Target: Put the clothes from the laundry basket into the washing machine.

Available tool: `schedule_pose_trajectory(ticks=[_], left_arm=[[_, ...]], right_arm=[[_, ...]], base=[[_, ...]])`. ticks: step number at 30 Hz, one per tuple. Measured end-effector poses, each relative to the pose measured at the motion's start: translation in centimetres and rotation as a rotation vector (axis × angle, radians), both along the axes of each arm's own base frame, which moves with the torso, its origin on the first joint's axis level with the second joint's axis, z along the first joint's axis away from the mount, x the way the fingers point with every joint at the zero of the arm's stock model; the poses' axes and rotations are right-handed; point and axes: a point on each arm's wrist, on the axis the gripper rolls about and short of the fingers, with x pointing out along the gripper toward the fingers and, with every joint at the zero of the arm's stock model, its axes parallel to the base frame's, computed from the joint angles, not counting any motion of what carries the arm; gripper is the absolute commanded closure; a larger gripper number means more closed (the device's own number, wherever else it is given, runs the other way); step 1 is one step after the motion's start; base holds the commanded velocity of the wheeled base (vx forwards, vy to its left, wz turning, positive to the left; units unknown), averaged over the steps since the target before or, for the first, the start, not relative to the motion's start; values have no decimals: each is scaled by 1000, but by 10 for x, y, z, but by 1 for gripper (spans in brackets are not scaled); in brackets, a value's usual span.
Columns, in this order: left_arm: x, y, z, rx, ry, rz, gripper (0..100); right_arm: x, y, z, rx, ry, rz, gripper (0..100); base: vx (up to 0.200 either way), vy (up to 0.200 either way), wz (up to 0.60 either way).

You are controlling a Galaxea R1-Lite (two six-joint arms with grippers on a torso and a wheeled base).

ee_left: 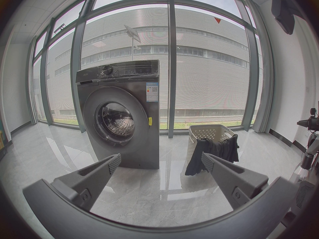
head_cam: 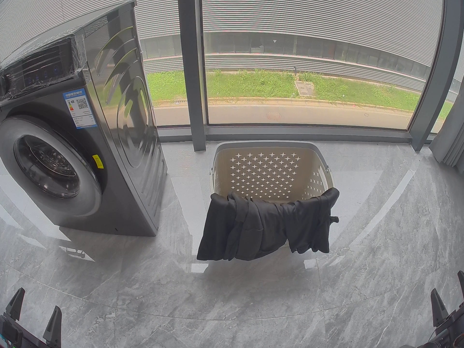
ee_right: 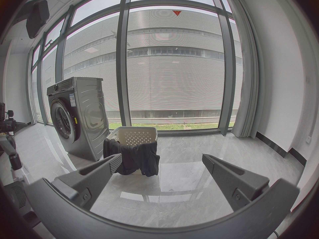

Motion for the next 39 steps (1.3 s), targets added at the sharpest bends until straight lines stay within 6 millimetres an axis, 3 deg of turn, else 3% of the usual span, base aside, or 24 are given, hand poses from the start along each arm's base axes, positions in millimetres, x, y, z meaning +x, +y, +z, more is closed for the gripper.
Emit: schedule_pose_trajectory(ticks=[4, 13, 28, 39], left_arm=[[0, 0, 0, 0, 0, 0, 0], [0, 0, 0, 0, 0, 0, 0], [0, 0, 0, 1, 0, 0, 0], [0, 0, 0, -4, 0, 0, 0]], right_arm=[[0, 0, 0, 0, 0, 0, 0], [0, 0, 0, 0, 0, 0, 0], [0, 0, 0, 0, 0, 0, 0], [0, 0, 0, 0, 0, 0, 0]], base=[[0, 0, 0], [0, -200, 0], [0, 0, 0], [164, 0, 0]])
